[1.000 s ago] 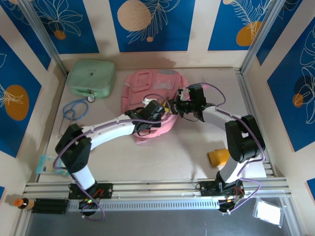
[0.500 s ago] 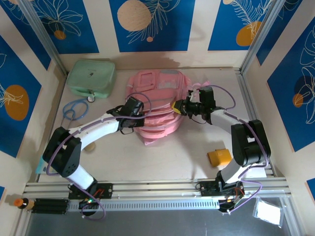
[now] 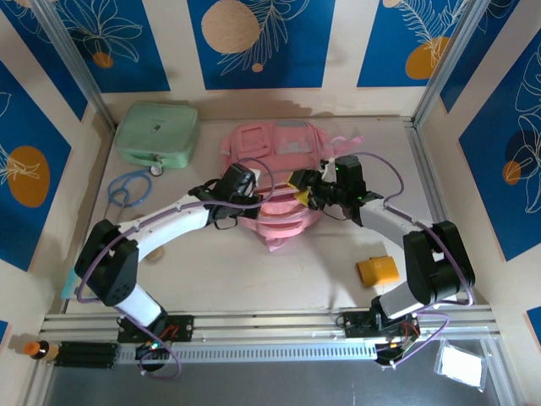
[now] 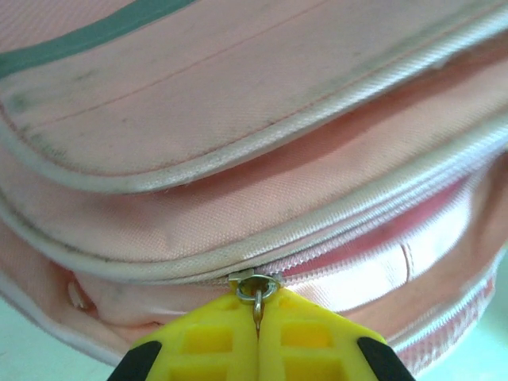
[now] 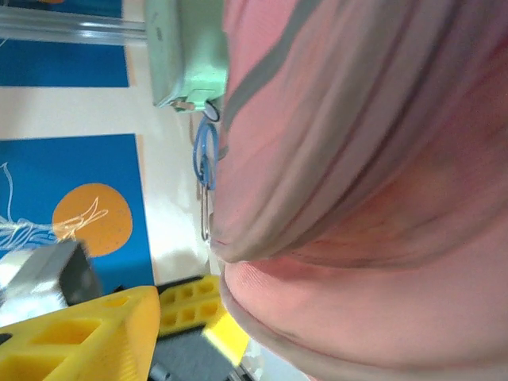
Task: Pack the student bag
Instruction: Unzip the student bag at the top-center of the table.
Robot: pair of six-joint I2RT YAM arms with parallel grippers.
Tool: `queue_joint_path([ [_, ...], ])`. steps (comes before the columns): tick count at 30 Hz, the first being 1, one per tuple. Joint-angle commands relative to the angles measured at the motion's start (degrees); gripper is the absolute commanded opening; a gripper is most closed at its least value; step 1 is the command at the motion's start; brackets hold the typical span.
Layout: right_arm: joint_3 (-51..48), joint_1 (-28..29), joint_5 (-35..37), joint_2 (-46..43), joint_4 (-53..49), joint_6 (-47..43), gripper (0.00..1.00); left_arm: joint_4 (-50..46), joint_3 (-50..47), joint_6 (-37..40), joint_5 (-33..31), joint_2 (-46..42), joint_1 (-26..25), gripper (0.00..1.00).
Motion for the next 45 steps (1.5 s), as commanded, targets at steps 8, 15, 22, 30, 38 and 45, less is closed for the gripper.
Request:
queue_joint_path([
  [8,6.0,2.8,13.3,-0.5,-13.9,7.4,0.64,7.7,7.9,-0.1,3.6,5.9,-7.0,0.0],
  [15,6.3,1.9,14.2,0.7,-11.4,5.9,0.23,6.1,7.4,2.7,4.9,6.3,-6.9,0.0],
  [22,6.6,0.8,15.9,-3.0,-13.3,1.0,0.09,4.2,1.9,5.2,12.0,4.7,-0.8,0.0],
  [30,6.1,-1.2,14.2,-6.2,-14.4,-1.3,0.07,2.7,-2.6,8.0,13.3,2.3,6.1,0.0],
  [38,6.0,-2.0,11.4,-6.8,-14.3,-1.8,0.07,-5.7,5.9,11.7,11.3,7.7,13.4,0.0],
  [45,6.2,-1.9,8.6,-5.8,-13.1,-2.0,0.07,-8.7,17.0,12.7,12.3,16.1,18.4,0.04],
])
